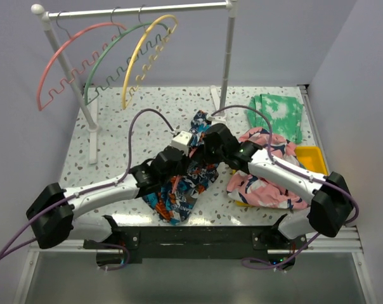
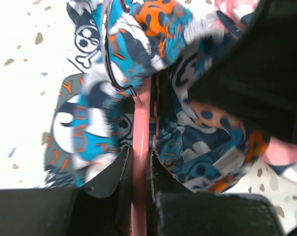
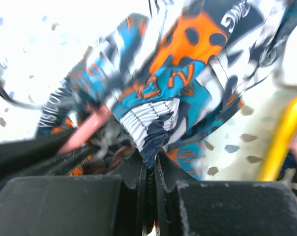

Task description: Place the shorts on the hanger

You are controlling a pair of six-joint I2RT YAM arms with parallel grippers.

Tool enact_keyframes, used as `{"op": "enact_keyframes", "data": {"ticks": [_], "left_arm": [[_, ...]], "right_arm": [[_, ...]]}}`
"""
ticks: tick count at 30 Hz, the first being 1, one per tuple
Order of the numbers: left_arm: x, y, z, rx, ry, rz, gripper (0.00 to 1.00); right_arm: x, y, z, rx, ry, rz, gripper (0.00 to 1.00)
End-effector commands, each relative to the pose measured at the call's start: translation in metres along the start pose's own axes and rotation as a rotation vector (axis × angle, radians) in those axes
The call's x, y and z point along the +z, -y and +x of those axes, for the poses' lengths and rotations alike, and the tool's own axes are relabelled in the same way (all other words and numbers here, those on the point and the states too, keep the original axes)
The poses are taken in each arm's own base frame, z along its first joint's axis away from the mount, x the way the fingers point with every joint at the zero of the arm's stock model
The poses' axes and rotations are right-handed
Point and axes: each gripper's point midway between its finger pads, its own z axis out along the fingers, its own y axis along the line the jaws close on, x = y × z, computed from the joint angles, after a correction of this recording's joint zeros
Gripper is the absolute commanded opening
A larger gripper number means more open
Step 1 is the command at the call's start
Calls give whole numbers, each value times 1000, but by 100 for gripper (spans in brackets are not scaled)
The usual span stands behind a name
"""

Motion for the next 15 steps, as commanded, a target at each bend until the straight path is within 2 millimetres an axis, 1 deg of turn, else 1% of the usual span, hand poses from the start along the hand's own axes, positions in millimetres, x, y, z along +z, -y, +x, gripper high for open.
{"op": "enact_keyframes", "data": {"ticks": [1,2,3,4,6,7,8,9,10,12,13,14,15], "left_arm": [[-54,6,-84,57,138,56,0],[-69,7,-100,66,170,70,0],[-82,5,-114,82,171,69,0],[-91,4,-123,104,181,71,0],[-116,1,-144,114,210,77,0],[-124,2,-151,121,220,91,0],[-137,2,-160,115,247,103,0],[-149,2,-170,113,264,116,0],[-156,3,-174,113,271,130,0],[-173,0,-185,104,292,135,0],[-178,1,-188,102,298,144,0],[-184,0,-191,99,308,150,0],[-188,-2,-192,99,309,147,0]], "right_arm": [[-73,-17,-106,-46,226,8,0],[-83,-17,-121,-49,253,25,0],[-90,-16,-127,-66,242,43,0],[-114,-27,-158,-49,314,12,0],[-131,-29,-177,-65,343,12,0],[-143,-36,-197,-64,382,-2,0],[-146,-36,-205,-64,392,2,0],[-145,-35,-206,-73,373,15,0],[-145,-41,-217,-76,384,6,0],[-138,-37,-222,-78,369,20,0],[-137,-37,-228,-72,379,19,0],[-125,-29,-230,-62,362,41,0],[-121,-26,-233,-50,359,44,1]]}}
